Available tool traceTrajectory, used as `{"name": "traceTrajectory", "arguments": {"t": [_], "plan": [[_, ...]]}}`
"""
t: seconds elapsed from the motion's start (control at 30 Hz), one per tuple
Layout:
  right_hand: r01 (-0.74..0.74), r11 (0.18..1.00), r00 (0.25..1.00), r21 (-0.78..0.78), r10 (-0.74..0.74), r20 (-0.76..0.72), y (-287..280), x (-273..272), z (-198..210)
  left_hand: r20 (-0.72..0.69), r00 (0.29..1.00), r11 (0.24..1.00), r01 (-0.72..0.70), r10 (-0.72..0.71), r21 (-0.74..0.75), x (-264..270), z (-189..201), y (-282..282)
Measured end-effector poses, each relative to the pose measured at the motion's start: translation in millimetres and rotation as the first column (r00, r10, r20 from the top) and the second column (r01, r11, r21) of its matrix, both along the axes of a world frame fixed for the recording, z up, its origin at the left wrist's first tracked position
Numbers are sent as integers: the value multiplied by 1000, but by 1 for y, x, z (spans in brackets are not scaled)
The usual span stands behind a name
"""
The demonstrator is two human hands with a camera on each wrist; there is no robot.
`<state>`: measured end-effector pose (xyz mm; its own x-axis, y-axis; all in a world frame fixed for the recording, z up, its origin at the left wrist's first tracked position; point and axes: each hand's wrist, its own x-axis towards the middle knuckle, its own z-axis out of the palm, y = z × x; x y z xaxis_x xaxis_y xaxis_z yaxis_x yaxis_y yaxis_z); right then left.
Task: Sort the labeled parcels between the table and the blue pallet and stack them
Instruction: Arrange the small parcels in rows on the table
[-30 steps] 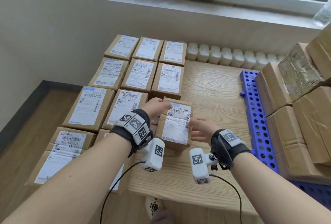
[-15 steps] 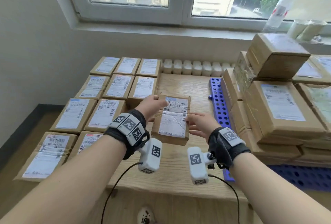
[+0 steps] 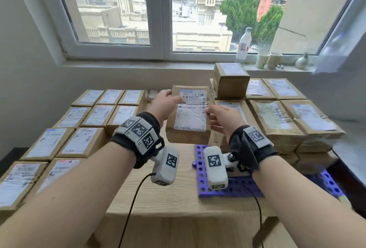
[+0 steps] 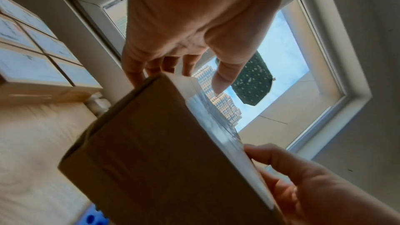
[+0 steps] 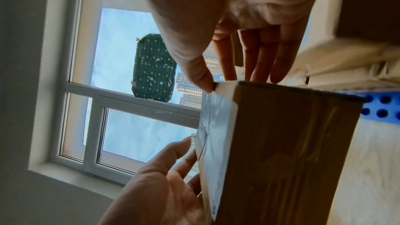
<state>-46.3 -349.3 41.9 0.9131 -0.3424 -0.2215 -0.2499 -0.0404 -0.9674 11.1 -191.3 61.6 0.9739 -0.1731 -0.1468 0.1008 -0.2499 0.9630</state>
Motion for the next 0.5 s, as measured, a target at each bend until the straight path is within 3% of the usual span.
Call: {"name": "traceTrajectory", "arguments": {"t": [0.5], "plan": [[230, 973, 964, -26, -224, 146, -126, -50, 23, 97, 991, 994, 102, -97, -46, -32, 27, -143]]}}
